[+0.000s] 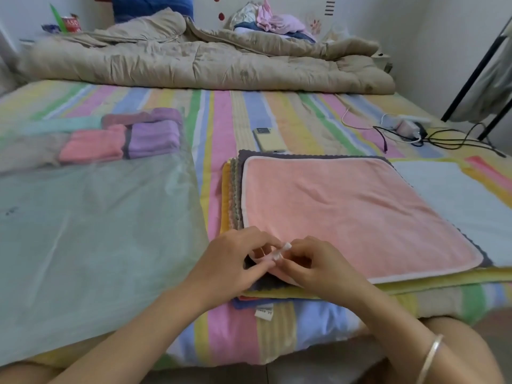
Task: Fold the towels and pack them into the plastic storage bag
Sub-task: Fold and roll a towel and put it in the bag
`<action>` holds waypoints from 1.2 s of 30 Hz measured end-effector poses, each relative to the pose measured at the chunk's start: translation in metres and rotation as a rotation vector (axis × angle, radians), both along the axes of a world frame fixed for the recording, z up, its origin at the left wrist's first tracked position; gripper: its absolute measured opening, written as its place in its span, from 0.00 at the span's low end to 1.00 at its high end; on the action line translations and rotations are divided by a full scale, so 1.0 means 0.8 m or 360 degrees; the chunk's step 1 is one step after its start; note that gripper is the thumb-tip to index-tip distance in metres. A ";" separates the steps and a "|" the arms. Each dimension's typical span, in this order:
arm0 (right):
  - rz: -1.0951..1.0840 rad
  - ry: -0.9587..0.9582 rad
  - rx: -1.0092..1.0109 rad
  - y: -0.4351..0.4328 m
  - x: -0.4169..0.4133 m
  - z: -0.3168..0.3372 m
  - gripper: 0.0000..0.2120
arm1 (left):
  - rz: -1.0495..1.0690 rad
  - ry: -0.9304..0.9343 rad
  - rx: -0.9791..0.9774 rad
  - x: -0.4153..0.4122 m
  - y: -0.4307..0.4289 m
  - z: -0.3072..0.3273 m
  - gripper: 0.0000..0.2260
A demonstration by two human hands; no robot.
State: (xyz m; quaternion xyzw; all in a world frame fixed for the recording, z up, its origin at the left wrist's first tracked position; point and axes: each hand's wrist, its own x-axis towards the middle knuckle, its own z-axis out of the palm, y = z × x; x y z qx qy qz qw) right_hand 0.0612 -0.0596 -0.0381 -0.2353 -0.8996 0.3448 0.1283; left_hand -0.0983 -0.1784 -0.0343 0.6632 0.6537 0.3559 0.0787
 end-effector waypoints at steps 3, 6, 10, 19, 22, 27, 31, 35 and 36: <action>0.0040 0.0043 0.0110 -0.006 0.002 -0.004 0.15 | 0.0102 -0.0141 0.0005 0.003 -0.005 -0.001 0.08; 0.0079 0.0083 0.0253 -0.011 0.007 -0.010 0.11 | 0.0197 -0.0272 -0.0041 0.008 -0.004 0.002 0.09; 0.0121 0.0140 0.0465 -0.012 0.029 -0.020 0.08 | 0.0308 -0.0232 -0.0026 0.014 0.003 0.001 0.09; -0.0052 0.0106 0.0787 0.043 0.116 -0.012 0.07 | 0.0487 -0.0318 -0.0180 0.012 0.003 -0.010 0.07; -0.0017 0.0040 0.0819 0.059 0.138 -0.009 0.09 | 0.0412 -0.0258 -0.0278 0.014 0.000 -0.006 0.09; -0.0197 0.0071 0.0797 0.094 0.171 -0.002 0.15 | 0.0412 -0.0214 -0.0371 0.013 -0.001 0.006 0.13; -0.0388 0.0057 0.0744 0.126 0.192 0.006 0.16 | 0.0500 -0.0102 -0.0437 0.012 -0.002 0.014 0.10; -0.0637 0.0066 0.0584 0.159 0.214 0.015 0.17 | 0.0581 -0.0145 -0.0347 0.007 0.005 0.019 0.05; -0.0672 0.0120 0.0504 0.166 0.219 0.015 0.15 | 0.0606 -0.0216 -0.0314 0.002 0.009 0.020 0.04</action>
